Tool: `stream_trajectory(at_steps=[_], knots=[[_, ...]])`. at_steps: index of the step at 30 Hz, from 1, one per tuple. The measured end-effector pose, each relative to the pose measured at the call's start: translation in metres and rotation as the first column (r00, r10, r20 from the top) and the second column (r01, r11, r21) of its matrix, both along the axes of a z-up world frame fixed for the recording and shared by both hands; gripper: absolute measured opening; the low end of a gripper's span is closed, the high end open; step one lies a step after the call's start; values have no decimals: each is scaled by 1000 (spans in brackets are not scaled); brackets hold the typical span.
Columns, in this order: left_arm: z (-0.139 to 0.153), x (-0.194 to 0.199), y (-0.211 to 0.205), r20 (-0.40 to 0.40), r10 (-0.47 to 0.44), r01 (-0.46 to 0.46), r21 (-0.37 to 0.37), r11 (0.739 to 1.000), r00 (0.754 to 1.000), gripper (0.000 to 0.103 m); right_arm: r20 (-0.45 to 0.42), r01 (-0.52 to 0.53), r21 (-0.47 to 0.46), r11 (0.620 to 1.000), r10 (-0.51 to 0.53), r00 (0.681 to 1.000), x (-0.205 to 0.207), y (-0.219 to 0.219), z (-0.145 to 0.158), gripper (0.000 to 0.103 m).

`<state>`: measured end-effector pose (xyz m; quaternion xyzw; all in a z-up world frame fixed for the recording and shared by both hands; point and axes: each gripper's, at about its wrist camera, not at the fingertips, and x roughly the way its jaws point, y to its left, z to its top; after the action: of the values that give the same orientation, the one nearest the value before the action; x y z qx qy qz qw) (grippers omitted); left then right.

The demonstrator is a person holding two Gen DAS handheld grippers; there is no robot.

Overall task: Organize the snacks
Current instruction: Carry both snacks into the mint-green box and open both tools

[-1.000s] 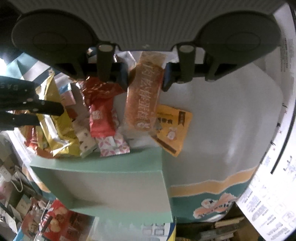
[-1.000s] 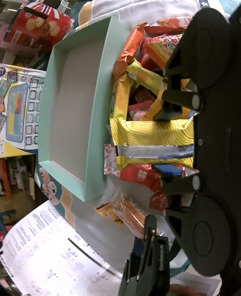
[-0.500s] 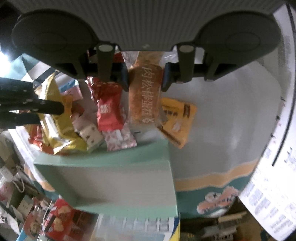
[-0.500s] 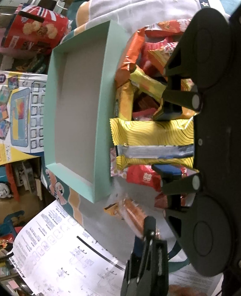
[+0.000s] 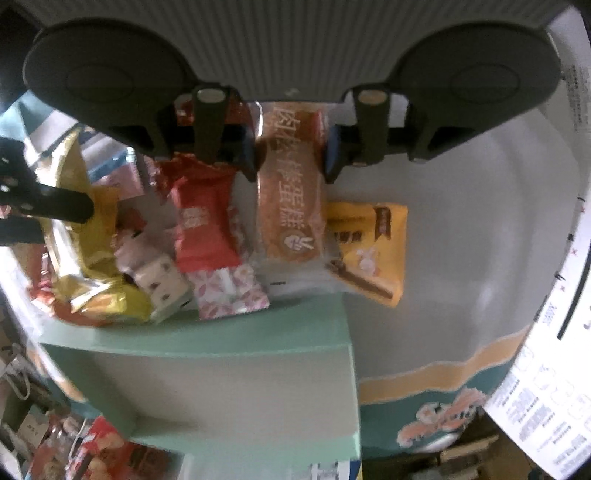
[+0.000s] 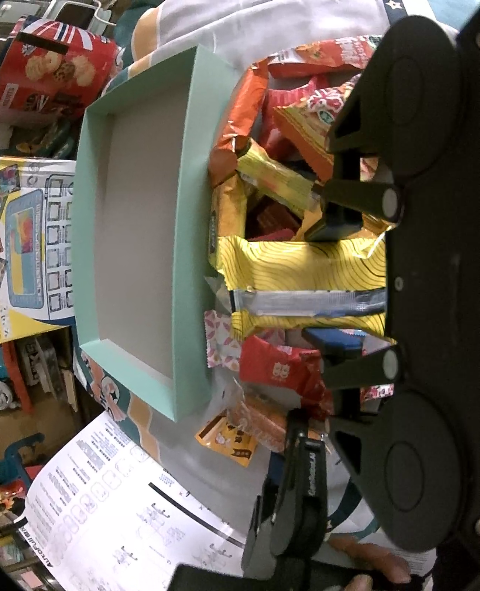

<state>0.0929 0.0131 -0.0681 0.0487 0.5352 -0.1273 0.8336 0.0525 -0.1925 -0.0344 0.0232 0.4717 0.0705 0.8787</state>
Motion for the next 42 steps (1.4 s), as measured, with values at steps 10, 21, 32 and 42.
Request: stream_trajectory(at_steps=[10, 21, 32, 42], knots=[[79, 10, 17, 153, 36, -23, -83, 996, 988, 35, 59, -24, 42, 999, 22, 998, 27, -12, 37, 48], [68, 176, -47, 153, 32, -33, 4, 999, 988, 35, 27, 51, 17, 999, -52, 998, 180, -55, 40, 48], [5, 260, -64, 87, 90, -99, 102, 990, 992, 35, -48, 57, 40, 998, -55, 997, 275, -70, -21, 48], [22, 242, -71, 150, 81, -96, 94, 991, 985, 90, -4, 96, 59, 994, -96, 995, 265, -72, -19, 102]])
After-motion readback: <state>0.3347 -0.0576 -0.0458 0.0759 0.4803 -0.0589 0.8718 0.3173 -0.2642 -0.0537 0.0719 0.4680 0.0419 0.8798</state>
